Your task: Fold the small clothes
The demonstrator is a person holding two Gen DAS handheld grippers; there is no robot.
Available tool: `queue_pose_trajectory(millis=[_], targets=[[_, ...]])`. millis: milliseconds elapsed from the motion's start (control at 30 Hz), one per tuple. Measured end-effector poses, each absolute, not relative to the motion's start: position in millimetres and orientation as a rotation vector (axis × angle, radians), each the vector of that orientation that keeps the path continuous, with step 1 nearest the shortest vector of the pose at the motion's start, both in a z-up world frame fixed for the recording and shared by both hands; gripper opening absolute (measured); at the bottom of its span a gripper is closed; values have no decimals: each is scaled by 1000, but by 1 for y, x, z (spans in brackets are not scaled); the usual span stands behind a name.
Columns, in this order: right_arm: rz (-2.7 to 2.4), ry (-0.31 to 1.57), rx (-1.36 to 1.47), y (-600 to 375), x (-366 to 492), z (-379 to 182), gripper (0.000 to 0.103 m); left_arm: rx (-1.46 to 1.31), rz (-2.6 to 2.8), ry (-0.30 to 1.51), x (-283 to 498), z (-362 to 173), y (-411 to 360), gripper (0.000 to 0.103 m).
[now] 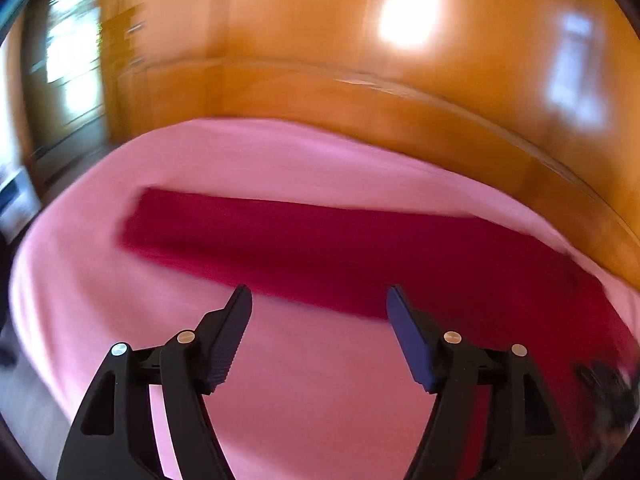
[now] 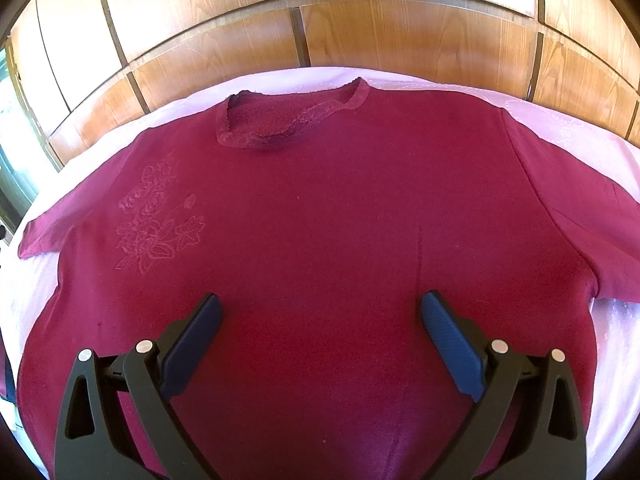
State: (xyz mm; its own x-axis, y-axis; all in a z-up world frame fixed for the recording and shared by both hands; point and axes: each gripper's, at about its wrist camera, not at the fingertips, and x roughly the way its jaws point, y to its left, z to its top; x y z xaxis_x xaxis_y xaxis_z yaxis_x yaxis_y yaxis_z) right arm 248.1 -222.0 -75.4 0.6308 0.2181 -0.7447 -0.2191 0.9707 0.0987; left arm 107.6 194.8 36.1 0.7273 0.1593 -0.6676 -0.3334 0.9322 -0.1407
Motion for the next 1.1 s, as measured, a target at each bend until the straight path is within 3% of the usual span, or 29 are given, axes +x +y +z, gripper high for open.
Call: queue_pose_trajectory(millis=[233, 700, 767, 833, 900, 1100], targets=[[237, 871, -28, -217, 249, -76, 101, -255, 8, 727, 102, 14, 69, 69], [307, 839, 64, -234, 242, -69, 101, -216, -23, 807, 119, -34, 15, 71], [312, 843, 96, -240, 241, -66, 96, -208, -33, 796, 118, -38, 16, 76], [305, 855, 157, -257, 241, -59, 77, -195, -53, 802, 120, -37, 13, 81], [290, 849, 246, -286, 239, -51, 70, -199, -68, 799, 121, -39, 13, 85], [59, 725, 578, -435, 212, -32, 69, -202, -86, 793, 122, -41, 13, 88]])
